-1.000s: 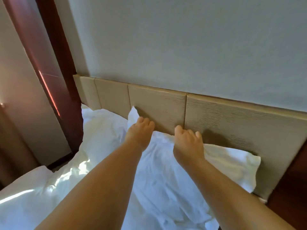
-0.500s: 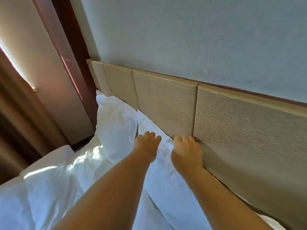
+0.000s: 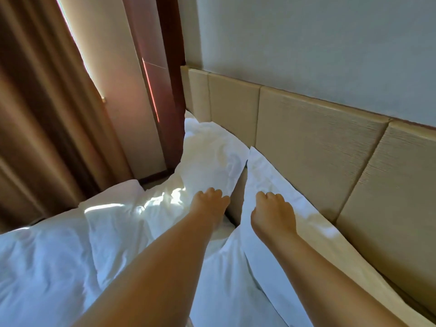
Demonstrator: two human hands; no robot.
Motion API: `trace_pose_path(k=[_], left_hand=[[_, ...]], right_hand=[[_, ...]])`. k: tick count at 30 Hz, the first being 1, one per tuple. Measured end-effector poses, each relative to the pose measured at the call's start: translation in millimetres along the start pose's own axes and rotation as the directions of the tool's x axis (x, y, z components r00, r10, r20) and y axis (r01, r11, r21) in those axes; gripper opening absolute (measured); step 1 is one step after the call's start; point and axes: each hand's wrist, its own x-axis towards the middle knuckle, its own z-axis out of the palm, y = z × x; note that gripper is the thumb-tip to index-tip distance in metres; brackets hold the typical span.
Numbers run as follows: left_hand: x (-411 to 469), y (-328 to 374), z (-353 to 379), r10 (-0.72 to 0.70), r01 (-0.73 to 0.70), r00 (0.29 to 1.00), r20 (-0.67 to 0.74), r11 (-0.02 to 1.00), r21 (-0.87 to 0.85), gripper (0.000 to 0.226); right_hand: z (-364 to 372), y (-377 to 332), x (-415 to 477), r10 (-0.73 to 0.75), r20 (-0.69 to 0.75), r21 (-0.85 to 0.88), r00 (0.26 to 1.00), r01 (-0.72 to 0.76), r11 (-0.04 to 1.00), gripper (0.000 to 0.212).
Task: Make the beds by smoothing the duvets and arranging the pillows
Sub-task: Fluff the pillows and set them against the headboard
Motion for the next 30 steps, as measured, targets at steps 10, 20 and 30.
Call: trace_pose_path(k=[10,20,30], left_hand=[[126,-110,-10,-0.080,0.055,0.988,-0.131,0.981,-0.185,0.045],[303,-186,45,-0.232,0.116,0.957,-0.175,0.858,-0.501,0.057],[343,-166,92,-0.041,-0.134,0.925,-0.378,0.896,-0.425,0.029]], right_hand=[[4,-54,122,0.039,-0.011,-0.173,0.999,-0.041,0.984,0.025],[81,-76,298,0.101,0.011,-0.341,0.995,-0.091,0.936,0.028],[137,-76,330,0.099,0.041,-0.410,0.994,-0.073,0.909,0.022]])
